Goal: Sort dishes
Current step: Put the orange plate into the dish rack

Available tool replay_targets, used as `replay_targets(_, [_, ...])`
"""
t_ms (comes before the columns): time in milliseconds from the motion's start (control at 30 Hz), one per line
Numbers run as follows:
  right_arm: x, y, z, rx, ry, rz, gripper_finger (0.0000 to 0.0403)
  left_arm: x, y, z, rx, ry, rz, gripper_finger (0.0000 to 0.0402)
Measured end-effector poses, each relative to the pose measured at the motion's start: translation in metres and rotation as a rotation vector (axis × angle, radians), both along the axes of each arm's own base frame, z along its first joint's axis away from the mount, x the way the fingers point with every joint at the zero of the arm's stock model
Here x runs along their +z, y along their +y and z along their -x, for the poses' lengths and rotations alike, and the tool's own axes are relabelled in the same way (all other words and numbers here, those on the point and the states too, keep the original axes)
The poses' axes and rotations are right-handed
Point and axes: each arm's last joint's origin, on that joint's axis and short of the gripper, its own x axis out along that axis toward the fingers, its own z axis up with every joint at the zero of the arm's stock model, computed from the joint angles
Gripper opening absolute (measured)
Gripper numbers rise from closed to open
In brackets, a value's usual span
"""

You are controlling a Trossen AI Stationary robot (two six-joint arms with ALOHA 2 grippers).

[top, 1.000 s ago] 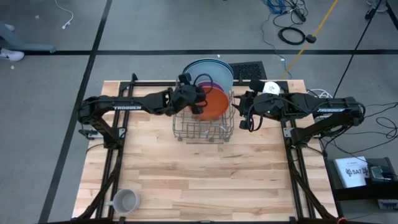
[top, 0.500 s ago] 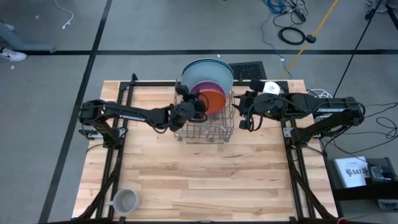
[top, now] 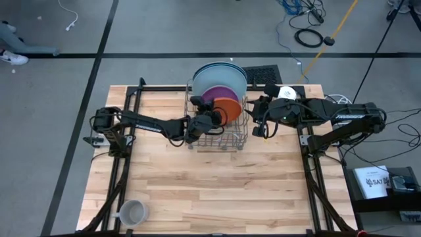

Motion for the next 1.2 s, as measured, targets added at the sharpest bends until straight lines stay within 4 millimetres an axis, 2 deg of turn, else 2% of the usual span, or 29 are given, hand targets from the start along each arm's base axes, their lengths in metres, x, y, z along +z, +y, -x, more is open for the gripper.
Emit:
replay_targets(367, [0.0, 0.0, 0.0, 0.001, 0.0, 0.0, 0.0125, -0.014, -0.019, -0.006, -0.058, 0.026, 0.01, 0.0007])
replay_targets(700, [0.0, 0.0, 0.0, 0.001, 0.0, 0.001, 0.0125, -0.015, -0.021, -0.006, -0.054, -0.007, 0.028, 0.0016])
replay_targets(800, [0.0, 0.0, 0.0, 0.001, 0.0, 0.001, 0.0125, -0.015, -0.022, -0.006, -0.044, -0.012, 0.027, 0.0048])
replay_targets(1067, [0.0, 0.0, 0.0, -0.001, -0.002, -0.002, 0.0125, -0.016, -0.021, -0.006, -0.005, -0.007, 0.018, 0.0176])
replay_targets(1200, [-0.003, 0.001, -0.003, 0.016, 0.006, -0.04, 0.0125, -0.015, -0.021, -0.006, 0.027, -0.013, 0.001, 0.0199])
